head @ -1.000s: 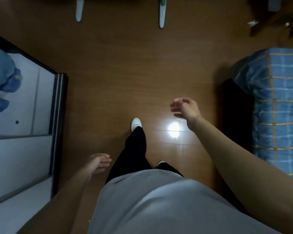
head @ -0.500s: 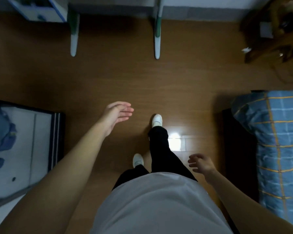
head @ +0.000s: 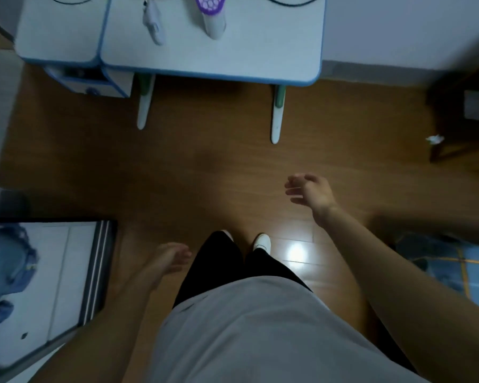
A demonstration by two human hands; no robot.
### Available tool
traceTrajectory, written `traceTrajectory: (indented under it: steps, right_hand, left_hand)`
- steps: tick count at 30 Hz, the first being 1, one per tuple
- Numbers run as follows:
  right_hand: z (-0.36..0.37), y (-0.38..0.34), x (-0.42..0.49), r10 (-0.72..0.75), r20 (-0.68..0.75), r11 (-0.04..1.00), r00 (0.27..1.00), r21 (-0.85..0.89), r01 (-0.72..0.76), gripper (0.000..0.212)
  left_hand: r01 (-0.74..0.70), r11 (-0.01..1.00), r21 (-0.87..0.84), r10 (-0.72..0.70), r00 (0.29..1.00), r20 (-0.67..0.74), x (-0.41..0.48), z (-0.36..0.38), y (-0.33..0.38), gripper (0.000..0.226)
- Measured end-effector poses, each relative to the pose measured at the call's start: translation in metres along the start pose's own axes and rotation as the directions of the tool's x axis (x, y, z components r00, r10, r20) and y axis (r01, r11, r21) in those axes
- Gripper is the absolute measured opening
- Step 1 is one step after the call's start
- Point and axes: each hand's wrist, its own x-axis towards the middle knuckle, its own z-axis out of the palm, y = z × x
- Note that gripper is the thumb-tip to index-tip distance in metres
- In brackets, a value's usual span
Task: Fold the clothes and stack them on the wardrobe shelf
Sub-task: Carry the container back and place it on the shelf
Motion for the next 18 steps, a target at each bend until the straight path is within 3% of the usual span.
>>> traceTrajectory:
  steps: [4,10,14,18]
  right_hand:
    - [0.027,-0.078,0.050,-0.081,0.020,0.997,0.996,-0.007,0.082,0.014]
    - [0.051,-0.119,0.111,0.002,-0.019,0.990,1.000,-0.140,-0.005,0.018]
    - [0.053,-0.123,0.134,0.112,-0.083,0.962,0.990,-0.239,-0.129,0.019]
    - [0.059,-0.140,0.149,0.154,-0.128,0.947,0.980,-0.265,-0.183,0.019]
  left_hand:
    - [0.057,0.998,-0.032,-0.058,0.998,-0.024,0.031,-0.022,0.025,0.022]
    - [-0.016,0.995,-0.099,0.019,0.999,0.035,0.083,-0.048,0.149,0.020]
    - [-0.161,0.972,-0.173,0.169,0.985,0.035,0.103,-0.066,0.276,0.018]
    - [-0.403,0.890,-0.212,0.408,0.913,-0.019,0.118,-0.079,0.407,0.019]
